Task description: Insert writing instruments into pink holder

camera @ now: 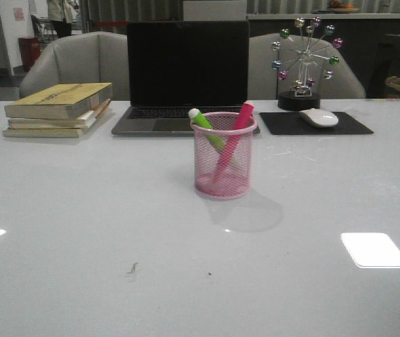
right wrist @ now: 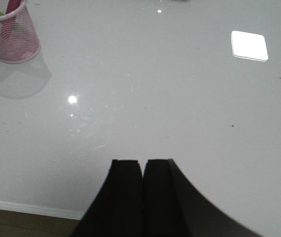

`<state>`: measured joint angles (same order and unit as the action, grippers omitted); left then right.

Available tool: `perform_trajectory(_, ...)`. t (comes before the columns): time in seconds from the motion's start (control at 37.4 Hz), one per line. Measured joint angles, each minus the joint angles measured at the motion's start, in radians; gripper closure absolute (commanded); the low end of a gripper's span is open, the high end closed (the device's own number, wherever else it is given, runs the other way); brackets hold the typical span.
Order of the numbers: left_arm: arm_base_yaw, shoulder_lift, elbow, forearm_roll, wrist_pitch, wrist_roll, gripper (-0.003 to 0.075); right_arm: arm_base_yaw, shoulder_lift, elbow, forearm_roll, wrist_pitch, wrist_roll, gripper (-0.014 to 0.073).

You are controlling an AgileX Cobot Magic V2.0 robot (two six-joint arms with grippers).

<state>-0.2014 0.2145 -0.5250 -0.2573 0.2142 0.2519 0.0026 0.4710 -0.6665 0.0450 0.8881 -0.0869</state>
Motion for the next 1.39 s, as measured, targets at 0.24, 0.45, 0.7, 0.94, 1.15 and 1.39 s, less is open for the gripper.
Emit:
perform_trajectory(0.24, 0.000, 0.000, 0.000, 0.000, 0.000, 0.000, 0.0327, 0.000, 0.000, 0.000, 0.023, 0.000, 0.000, 0.0572)
perform_trajectory(0.45, 0.000, 0.000, 0.000, 0.000, 0.000, 0.000, 0.0328, 0.000, 0.000, 0.000, 0.023, 0.000, 0.000, 0.0572)
perform_trajectory(0.7, 0.000, 0.000, 0.000, 0.000, 0.000, 0.000, 0.0328, 0.000, 0.000, 0.000, 0.023, 0.000, 0.000, 0.0572)
perform_trajectory(0.94, 0.000, 0.000, 0.000, 0.000, 0.000, 0.000, 0.0328, 0.000, -0.031, 0.004, 0.023, -0.048, 0.000, 0.0573)
perform_trajectory(1.15, 0.000, 0.000, 0.000, 0.000, 0.000, 0.000, 0.0328, 0.000, -0.176, 0.072, 0.024, -0.205, 0.000, 0.0573)
perform_trajectory(1.39, 0.000, 0.000, 0.000, 0.000, 0.000, 0.000, 0.0328, 0.000, -0.416, 0.224, 0.025, -0.417, 0.000, 0.0573)
